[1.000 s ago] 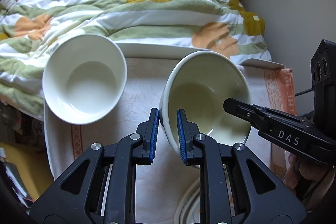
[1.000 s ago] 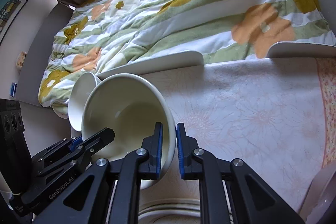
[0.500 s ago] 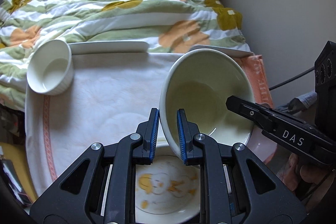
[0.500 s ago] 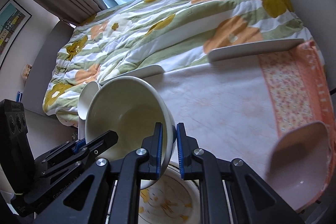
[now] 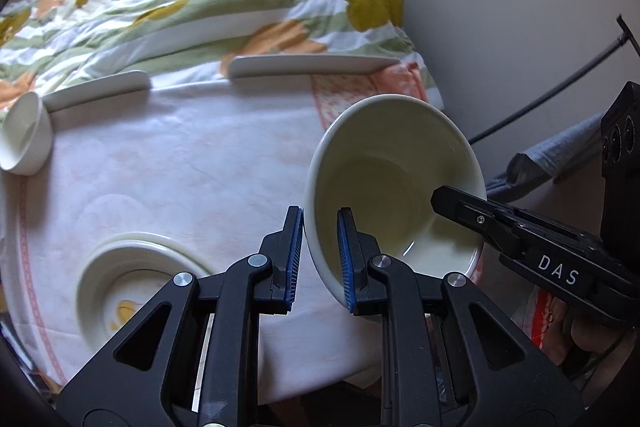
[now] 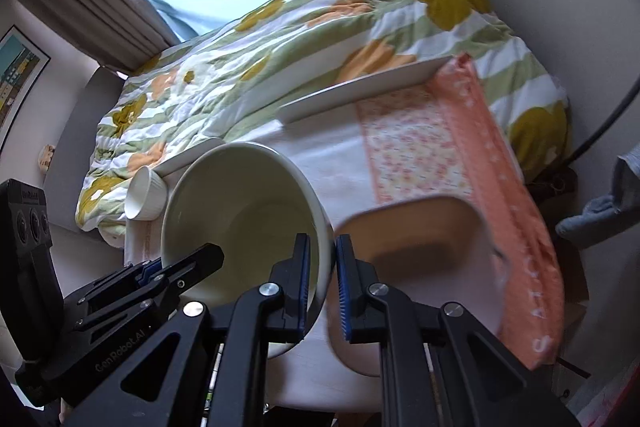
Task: Organize plates and bowls
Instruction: 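Carry the cream bowl with both grippers and lower it into the pink-beige dish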
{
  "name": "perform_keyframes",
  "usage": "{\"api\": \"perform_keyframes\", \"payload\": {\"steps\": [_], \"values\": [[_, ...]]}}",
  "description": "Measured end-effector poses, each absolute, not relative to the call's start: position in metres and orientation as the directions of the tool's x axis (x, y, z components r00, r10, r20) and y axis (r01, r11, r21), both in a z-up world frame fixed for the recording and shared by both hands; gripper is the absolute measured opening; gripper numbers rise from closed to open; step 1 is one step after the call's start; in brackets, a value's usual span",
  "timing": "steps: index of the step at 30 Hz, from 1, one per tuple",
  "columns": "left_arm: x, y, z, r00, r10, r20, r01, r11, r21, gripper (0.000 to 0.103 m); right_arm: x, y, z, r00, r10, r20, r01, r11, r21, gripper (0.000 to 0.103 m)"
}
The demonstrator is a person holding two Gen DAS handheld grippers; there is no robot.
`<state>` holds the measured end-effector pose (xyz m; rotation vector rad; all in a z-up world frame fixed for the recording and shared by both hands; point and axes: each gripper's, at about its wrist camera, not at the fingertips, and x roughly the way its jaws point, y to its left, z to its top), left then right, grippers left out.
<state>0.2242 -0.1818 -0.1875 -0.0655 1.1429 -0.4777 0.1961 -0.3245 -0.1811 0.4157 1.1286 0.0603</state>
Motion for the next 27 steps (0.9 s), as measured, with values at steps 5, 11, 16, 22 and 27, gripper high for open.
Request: {"api": "perform_keyframes", "payload": {"steps": [5, 11, 16, 22, 27], "values": [[0.217, -0.219, -0.215, 0.284, -0.383, -0.879, 0.361, 0.892, -0.272, 0.015, 0.18, -0.357, -0.202, 0.412, 0.241, -0.879, 0.211, 0.913, 0.349, 0.012], [0.209, -0.241, -0.251, 0.239, -0.359, -0.902, 0.378, 0.89, -0.254, 0.015, 0.169, -0.381, -0.236, 0.383, 0.248, -0.89, 0.242, 0.903, 0.356, 0.012], [0.208, -0.252, -0.27, 0.226, -0.321, -0.92, 0.404, 0.89, -0.212, 0.015, 0.163, -0.39, -0.257, 0.367, 0.265, -0.892, 0.256, 0.893, 0.371, 0.012], [0.21, -0.266, -0.28, 0.239, -0.277, -0.931, 0.443, 0.884, -0.149, 0.015, 0.16, -0.398, -0.269, 0.371, 0.262, -0.891, 0.27, 0.888, 0.373, 0.012], [0.211, -0.272, -0.284, 0.265, -0.235, -0.935, 0.468, 0.88, -0.088, 0.015, 0.16, -0.397, -0.27, 0.375, 0.256, -0.891, 0.262, 0.893, 0.367, 0.012]]}}
